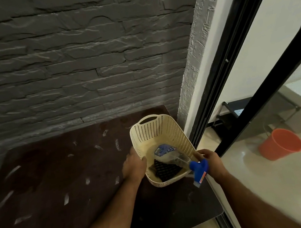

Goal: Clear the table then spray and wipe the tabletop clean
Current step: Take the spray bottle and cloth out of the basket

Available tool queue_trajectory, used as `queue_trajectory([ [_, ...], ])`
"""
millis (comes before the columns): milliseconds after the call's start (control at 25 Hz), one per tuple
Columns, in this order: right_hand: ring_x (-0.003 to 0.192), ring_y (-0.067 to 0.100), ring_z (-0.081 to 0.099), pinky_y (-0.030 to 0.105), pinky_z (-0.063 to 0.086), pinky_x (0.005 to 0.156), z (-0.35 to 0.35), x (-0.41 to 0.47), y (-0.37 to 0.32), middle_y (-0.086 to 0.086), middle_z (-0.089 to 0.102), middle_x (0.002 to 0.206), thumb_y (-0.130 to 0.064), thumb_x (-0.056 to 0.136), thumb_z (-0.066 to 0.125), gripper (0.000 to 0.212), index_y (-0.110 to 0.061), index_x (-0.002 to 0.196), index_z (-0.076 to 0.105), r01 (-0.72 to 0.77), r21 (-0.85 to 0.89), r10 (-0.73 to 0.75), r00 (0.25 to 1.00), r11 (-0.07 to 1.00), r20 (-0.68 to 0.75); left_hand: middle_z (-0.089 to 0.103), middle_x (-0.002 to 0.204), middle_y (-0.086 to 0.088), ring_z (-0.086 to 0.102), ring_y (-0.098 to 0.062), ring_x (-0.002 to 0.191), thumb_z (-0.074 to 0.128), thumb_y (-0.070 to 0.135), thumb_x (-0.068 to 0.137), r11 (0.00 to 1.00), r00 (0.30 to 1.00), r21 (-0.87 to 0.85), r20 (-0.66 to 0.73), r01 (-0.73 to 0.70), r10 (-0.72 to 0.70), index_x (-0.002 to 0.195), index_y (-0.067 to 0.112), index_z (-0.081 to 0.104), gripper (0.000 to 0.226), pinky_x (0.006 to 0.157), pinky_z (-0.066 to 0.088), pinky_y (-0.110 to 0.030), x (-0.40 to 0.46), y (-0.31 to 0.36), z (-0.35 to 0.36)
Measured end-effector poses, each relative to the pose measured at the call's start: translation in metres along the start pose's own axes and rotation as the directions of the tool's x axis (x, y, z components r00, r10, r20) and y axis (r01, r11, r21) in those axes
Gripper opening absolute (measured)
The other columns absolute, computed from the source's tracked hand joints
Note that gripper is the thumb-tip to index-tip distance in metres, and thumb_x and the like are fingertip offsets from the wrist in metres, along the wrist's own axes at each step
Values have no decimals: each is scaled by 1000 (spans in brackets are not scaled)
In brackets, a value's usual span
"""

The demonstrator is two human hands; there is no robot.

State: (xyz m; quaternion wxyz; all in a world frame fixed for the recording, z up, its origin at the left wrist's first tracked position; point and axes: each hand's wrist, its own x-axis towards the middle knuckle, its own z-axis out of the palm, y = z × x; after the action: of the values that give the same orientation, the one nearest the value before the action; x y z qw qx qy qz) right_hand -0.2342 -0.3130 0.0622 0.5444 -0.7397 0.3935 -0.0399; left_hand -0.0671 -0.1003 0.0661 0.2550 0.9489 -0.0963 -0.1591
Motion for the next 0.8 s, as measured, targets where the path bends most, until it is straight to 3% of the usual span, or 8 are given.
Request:
queue_trajectory([
  [80, 81, 21, 67, 41, 57, 77, -4, 2, 6, 8, 68, 89, -34, 94, 56, 21, -16, 98, 63, 3, -28, -5, 996, 1000, -89, 51, 134, -7, 51, -28, 118, 59, 32, 86, 985, 981, 124, -139, -120, 137, 136, 18, 44, 54, 91, 46, -41, 1, 7, -3],
  [160, 78, 25, 67, 44, 58, 75, -8, 5, 7, 14, 68, 88, -36, 95, 53, 25, -13, 94, 64, -5, -7, 4, 992, 1000, -125, 51, 135, -3, 49, -23, 121, 59, 31, 87, 946, 929, 178, -207, -273, 307, 133, 18, 51, 48, 94, 45, -38, 2, 21, -5],
  [240, 70, 24, 68, 38, 59, 63, -12, 6, 3, 17, 68, 87, -40, 96, 50, 31, -13, 89, 63, -37, 41, 41, 995, 998, -86, 57, 126, 1, 52, -19, 115, 60, 29, 88, 902, 892, 102, -138, -419, 430, 123, 20, 60, 36, 92, 46, -34, 0, 38, -4],
  [360, 60, 19, 69, 26, 54, 49, -19, 2, -2, 15, 68, 84, -59, 93, 40, 54, -10, 90, 63, -144, 107, 135, 987, 984, 85, 61, 114, 7, 55, -12, 104, 61, 34, 89, 805, 804, 28, 81, -593, 589, 114, 26, 64, 26, 79, 43, -25, -16, 58, 12],
  [440, 70, 23, 70, 30, 55, 52, -22, 1, -8, 14, 69, 91, -67, 88, 40, 60, -12, 95, 62, -195, 122, 168, 965, 973, 203, 59, 115, 9, 54, -9, 104, 59, 31, 90, 793, 784, 1, 148, -610, 603, 115, 28, 62, 24, 80, 44, -23, -24, 63, 27],
  [560, 87, 32, 70, 37, 59, 59, -23, 5, -27, 15, 63, 106, -62, 85, 52, 55, -14, 110, 57, -217, 88, 189, 950, 972, 249, 55, 125, 8, 54, -9, 108, 56, 21, 92, 829, 816, -32, 162, -558, 555, 122, 31, 58, 31, 85, 44, -23, -22, 59, 33],
  [680, 75, 29, 71, 36, 58, 58, -22, 11, -55, 18, 63, 104, -50, 89, 58, 45, -10, 109, 57, -209, 156, 171, 959, 966, 228, 43, 139, 9, 53, -11, 113, 68, 15, 83, 847, 815, -72, 241, -527, 528, 132, 40, 47, 58, 87, 39, -18, -10, 48, 26],
  [800, 72, 29, 73, 35, 58, 59, -14, 17, -81, 20, 68, 96, -36, 94, 56, 34, -6, 111, 58, -231, 361, 125, 948, 904, 294, 34, 141, 14, 54, -1, 100, 80, 23, 72, 832, 781, -195, 288, -519, 554, 137, 48, 34, 83, 78, 41, -10, -4, 44, 19],
])
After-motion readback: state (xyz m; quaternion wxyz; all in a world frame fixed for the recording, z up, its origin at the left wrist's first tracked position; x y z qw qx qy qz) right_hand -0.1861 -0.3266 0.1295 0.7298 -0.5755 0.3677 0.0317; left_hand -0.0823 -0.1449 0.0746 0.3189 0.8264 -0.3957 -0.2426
